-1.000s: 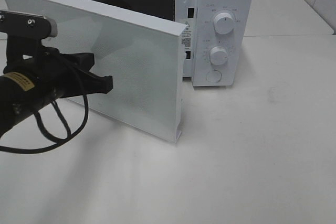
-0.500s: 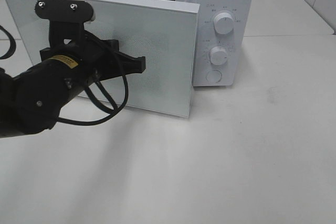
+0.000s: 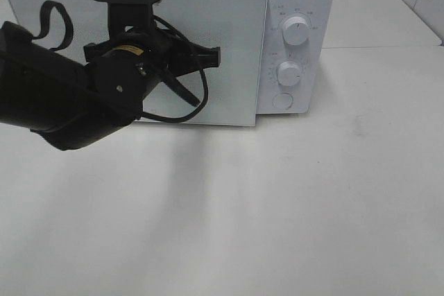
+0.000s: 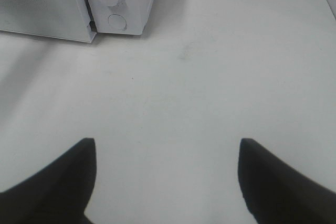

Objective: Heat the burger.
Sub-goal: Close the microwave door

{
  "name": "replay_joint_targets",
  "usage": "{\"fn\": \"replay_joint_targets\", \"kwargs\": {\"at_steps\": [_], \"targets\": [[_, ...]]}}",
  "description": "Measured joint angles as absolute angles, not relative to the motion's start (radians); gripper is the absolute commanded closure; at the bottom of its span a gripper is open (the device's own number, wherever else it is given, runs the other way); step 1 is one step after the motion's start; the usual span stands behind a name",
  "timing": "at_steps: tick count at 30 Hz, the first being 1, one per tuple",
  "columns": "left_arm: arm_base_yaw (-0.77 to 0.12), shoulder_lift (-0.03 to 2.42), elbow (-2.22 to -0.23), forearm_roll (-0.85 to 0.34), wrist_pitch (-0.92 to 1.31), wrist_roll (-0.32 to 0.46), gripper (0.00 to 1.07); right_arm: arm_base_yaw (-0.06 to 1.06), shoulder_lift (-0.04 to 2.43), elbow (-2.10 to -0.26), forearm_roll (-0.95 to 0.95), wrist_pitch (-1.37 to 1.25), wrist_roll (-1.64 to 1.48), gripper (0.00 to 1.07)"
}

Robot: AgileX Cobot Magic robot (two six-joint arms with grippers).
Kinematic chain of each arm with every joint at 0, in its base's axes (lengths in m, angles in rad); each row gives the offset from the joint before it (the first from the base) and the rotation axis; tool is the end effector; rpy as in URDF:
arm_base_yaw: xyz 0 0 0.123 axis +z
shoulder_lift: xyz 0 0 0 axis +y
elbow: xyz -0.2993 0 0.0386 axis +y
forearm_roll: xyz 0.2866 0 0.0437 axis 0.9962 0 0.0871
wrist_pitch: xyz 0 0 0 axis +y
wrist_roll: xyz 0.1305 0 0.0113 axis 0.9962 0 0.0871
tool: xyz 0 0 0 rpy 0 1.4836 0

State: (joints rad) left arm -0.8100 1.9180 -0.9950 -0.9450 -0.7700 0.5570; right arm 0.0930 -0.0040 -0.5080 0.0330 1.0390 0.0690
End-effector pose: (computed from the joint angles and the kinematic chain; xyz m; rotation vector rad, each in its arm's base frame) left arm 0.3628 -0.2740 0.1551 0.1334 1.8310 -0.1594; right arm 0.0469 0.0081 0.2831 -0.0255 2.0129 0.1426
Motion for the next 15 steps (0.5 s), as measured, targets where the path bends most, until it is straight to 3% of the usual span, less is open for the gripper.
{"fn": "replay_joint_targets", "kwargs": {"at_steps": [5, 15], "targets": [[-0.825, 1.964, -1.079, -1.032, -0.735, 0.649, 1.07, 0.093, -0.004, -0.508, 0.033, 1.039, 0.069, 0.35], [-0.833, 2.022, -1.166, -1.054, -0.68, 0.67, 1.07, 0.093, -0.004, -0.508, 0.033, 1.039, 0.069, 0.35]]}}
